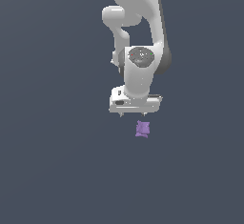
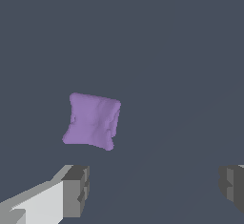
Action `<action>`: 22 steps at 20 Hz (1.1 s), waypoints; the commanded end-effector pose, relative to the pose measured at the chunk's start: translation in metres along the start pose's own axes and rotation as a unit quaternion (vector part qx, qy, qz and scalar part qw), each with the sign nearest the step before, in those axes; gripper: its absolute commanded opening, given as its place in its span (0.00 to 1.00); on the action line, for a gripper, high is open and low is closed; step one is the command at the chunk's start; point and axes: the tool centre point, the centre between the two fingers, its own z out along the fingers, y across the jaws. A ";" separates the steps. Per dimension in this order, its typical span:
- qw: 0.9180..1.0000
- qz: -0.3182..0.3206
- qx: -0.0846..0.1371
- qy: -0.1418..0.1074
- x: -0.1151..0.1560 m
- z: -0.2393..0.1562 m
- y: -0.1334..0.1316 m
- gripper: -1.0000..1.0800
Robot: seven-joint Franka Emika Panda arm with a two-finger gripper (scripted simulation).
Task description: Pick up the object and move it to a goal position.
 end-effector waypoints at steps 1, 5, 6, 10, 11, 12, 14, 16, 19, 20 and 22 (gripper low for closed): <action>1.000 0.012 0.001 0.000 0.004 0.007 -0.008 0.96; 0.999 0.037 0.003 0.002 0.011 0.022 -0.025 0.96; 0.999 0.044 0.003 0.002 0.013 0.026 -0.029 0.96; 0.998 0.065 0.005 0.003 0.018 0.039 -0.043 0.96; 0.998 0.069 0.005 0.003 0.019 0.042 -0.046 0.96; 0.997 0.072 0.005 0.004 0.020 0.044 -0.049 0.96; 0.997 0.078 0.005 0.004 0.021 0.047 -0.053 0.96; 0.997 0.082 0.006 0.004 0.022 0.050 -0.055 0.96; 0.996 0.084 0.006 0.004 0.022 0.051 -0.057 0.96; 0.997 0.082 0.006 0.004 0.021 0.051 -0.056 0.96; 0.997 0.082 0.006 0.004 0.021 0.052 -0.056 0.96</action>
